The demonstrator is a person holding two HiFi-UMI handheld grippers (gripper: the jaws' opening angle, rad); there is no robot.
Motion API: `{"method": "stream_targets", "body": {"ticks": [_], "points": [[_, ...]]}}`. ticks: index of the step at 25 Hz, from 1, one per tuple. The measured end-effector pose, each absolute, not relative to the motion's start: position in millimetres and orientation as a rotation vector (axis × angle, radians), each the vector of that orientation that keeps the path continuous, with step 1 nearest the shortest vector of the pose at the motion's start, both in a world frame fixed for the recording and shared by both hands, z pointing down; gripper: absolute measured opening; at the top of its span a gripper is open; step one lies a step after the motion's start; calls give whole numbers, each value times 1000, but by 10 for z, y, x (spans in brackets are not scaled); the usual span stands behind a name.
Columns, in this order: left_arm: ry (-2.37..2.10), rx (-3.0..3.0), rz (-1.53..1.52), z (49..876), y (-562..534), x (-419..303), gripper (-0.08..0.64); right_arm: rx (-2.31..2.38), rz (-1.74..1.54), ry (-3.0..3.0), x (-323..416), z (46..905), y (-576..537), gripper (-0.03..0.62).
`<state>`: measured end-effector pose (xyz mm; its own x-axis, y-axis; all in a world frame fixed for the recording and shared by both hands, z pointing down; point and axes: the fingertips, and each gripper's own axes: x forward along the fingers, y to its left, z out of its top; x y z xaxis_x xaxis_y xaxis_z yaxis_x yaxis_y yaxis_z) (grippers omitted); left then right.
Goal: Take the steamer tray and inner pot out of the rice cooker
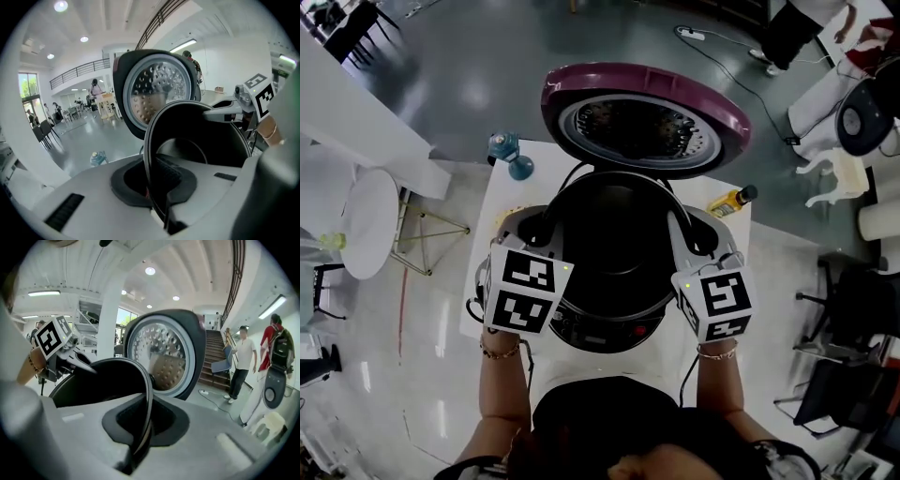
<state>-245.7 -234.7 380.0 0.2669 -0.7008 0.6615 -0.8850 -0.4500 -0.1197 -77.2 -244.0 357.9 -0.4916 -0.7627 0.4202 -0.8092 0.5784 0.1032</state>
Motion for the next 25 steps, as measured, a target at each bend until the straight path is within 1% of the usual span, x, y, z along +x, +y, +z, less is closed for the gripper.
{"method": "stream_targets", "body": {"ticks": [6,10,15,20,25], "points": [[-1649,2336,889,3071,-2130,-2508,6,1340,-66,-2497,-839,2878,-2163,15],[-1747,2403,846,2650,-1952,-2372,6,1382,-152,-2589,-723,2475,-2006,15],[-1747,2457,786,2474,-1714,-2089,6,1473,-193,-2616,-463,2203,-1727,15],[-1696,2529,764,2370,-1538,-1703,6,1486,-218,-2518,-30,2225,-1446,15],[-1611,2619,781,2379,-1430,-1140,5,1585,-193,-2459,519,2243,-1213,15]]}}
